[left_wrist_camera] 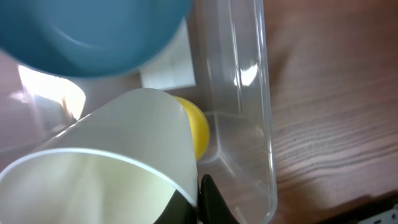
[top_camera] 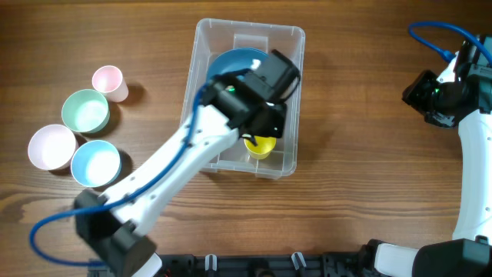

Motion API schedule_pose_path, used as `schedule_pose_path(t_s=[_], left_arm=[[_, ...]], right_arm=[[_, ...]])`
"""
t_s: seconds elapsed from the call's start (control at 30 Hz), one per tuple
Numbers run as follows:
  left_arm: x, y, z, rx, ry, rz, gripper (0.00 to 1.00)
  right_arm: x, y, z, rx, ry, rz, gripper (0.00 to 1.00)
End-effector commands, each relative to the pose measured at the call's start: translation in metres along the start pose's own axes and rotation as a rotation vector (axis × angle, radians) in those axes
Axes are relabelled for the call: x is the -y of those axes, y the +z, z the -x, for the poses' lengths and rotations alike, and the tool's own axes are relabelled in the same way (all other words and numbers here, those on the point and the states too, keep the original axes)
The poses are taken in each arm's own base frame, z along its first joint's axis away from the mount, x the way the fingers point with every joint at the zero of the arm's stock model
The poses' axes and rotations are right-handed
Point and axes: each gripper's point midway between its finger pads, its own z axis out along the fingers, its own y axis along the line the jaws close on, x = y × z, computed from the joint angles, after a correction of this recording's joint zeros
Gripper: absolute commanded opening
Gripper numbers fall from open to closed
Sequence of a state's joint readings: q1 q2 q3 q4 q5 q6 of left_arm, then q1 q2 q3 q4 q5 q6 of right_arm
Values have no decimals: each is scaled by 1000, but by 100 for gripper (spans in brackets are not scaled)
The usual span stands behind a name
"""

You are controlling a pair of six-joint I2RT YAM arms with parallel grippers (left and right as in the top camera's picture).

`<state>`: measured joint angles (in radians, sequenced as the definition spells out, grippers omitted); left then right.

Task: Pack container
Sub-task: 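Drop the cream cup into the yellow cup in the bin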

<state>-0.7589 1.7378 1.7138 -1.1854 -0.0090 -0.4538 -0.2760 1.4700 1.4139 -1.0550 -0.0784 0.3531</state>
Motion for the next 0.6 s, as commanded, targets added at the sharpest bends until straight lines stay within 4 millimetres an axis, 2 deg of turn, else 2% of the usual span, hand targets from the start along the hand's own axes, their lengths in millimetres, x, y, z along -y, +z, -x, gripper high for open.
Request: schedule_pose_path(t_s=[0.0, 0.07, 0.1, 0.13, 0.17, 0.23, 0.3, 0.33, 0.4, 0.43, 0.47, 0.53, 0.57], left_arm=[[16, 37, -18, -133, 12, -31, 4], [15, 47, -20, -154, 12, -19, 4], [15, 48, -20, -157, 12, -17, 15], [15, 48, -20, -156, 13, -17, 39], [15, 48, -20, -156, 20, -17, 67], [11, 46, -17, -143, 16, -6, 77], [-8, 29, 0, -66, -18, 32, 78], [-25, 14, 14, -11, -54, 49, 78], [-71, -19, 40, 108, -153, 109, 81], [-106, -38, 54, 181, -230, 152, 81], [-158, -57, 72, 267, -355, 201, 81], [-232, -67, 90, 343, -525, 246, 86], [-254, -66, 93, 353, -572, 257, 86]], right_arm=[[-1, 3, -2, -13, -13, 6, 47], [-1, 3, -2, -13, -13, 6, 47], [-1, 3, -2, -13, -13, 6, 47], [-1, 3, -2, -13, -13, 6, 47], [-1, 3, -2, -13, -13, 6, 47], [-1, 3, -2, -13, -13, 6, 47], [-1, 3, -2, -13, -13, 6, 47], [-1, 3, -2, -14, -13, 5, 47], [-1, 3, -2, -14, -13, 5, 47], [-1, 4, -2, -15, -14, 5, 47], [-1, 4, -2, -14, -13, 5, 47], [-1, 4, -2, -15, -14, 5, 47], [-1, 4, -2, -16, -14, 4, 47]])
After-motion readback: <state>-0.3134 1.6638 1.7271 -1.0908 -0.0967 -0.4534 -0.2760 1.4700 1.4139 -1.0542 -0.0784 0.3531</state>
